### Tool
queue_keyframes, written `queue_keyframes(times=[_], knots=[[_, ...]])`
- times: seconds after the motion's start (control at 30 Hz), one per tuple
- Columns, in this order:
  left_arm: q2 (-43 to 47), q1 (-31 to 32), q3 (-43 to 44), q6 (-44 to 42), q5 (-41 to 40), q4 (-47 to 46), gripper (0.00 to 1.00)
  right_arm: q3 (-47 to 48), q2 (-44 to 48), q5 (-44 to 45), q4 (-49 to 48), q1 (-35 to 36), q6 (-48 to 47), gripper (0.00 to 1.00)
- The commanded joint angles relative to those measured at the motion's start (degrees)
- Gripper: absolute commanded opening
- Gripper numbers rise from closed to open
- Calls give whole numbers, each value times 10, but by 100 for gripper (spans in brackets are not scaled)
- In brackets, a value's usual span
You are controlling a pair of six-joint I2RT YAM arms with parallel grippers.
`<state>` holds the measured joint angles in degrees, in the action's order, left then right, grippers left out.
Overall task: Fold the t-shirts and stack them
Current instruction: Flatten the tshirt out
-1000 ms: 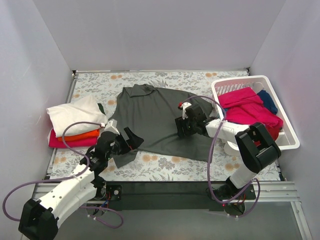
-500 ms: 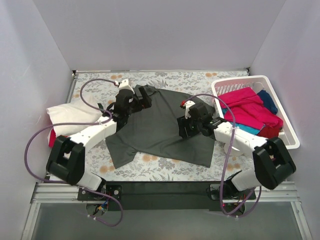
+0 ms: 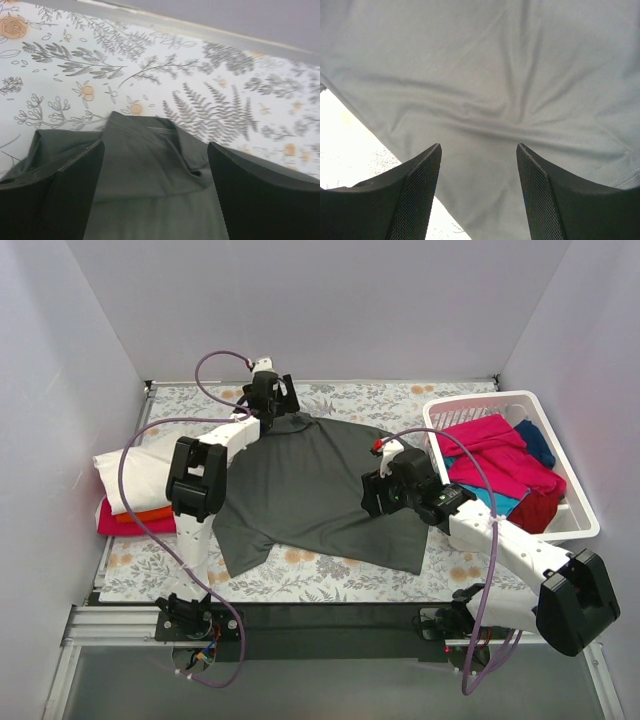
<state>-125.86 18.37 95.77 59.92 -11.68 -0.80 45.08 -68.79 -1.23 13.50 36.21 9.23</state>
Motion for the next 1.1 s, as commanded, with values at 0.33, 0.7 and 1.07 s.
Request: queue_keyframes(times=[0.33,0.7,1.07], knots=[[-110,-26,133,-98,11,49,61,-7,9,-6,-8,5,-7,56],[-134,-26,144,-125,19,63,42,-9,14,-8,-9,5,0,56],[-143,-32,159,-135,3,70,0,-11,16,-4,-8,5,3,56]])
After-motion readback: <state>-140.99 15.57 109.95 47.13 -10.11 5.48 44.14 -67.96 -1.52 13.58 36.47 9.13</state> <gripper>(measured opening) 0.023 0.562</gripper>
